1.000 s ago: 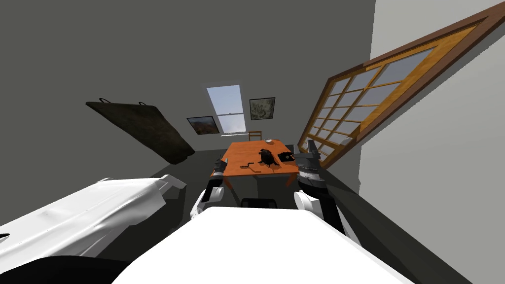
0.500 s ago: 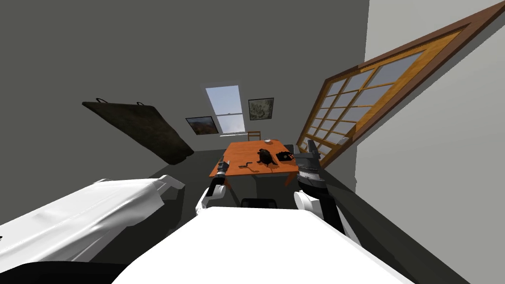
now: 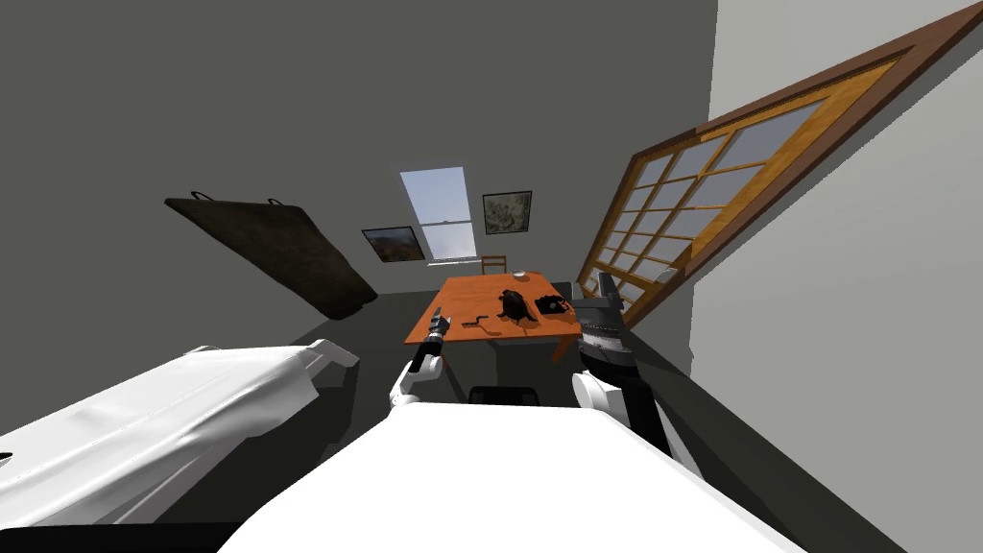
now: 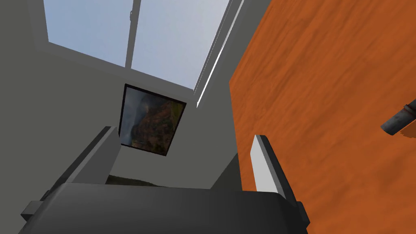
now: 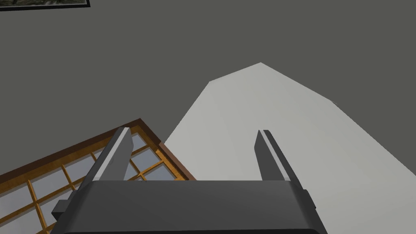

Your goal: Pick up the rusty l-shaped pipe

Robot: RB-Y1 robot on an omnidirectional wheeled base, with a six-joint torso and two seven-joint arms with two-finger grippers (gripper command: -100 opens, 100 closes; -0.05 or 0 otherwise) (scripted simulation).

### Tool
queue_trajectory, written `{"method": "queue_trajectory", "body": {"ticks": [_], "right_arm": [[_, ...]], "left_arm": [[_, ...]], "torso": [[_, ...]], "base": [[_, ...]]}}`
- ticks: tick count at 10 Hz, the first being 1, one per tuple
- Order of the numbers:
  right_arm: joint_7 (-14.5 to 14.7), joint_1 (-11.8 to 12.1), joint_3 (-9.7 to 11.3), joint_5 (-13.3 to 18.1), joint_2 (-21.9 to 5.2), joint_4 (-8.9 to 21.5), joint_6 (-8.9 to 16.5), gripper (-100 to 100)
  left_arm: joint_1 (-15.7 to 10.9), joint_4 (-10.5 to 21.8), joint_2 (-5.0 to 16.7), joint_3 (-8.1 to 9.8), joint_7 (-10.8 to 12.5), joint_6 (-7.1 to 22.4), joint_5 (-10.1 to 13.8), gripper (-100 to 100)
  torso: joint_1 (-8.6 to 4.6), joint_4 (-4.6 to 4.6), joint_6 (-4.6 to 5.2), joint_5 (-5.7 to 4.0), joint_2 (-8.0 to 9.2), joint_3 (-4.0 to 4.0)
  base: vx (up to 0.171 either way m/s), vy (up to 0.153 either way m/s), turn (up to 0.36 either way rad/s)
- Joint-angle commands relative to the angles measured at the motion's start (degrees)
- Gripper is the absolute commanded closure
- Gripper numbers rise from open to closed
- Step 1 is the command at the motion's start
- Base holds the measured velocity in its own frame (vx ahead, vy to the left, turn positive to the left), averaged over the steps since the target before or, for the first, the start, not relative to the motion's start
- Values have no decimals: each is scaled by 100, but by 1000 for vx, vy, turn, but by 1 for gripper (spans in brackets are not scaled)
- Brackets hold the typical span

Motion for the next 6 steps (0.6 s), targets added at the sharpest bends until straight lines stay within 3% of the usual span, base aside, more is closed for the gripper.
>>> {"method": "queue_trajectory", "body": {"ticks": [1, 2, 6], "right_arm": [[0, 0, 0, 0, 0, 0, 0, 0], [0, 0, 0, 0, 0, 0, 0, 0], [0, 0, 0, 0, 0, 0, 0, 0]], "left_arm": [[-150, 286, -59, -5, 67, 286, 53, -100], [-150, 309, -59, -5, 67, 318, 53, -100], [-631, 1020, -105, 32, 227, 1045, 206, -100]], "torso": [[0, 0, 0, 0, 0, 0], [-5, -1, 0, -1, -6, -3], [-10, -3, -1, -2, -13, -8]], "base": [[24, -80, 47], [21, -58, 15], [35, -79, 52]]}}
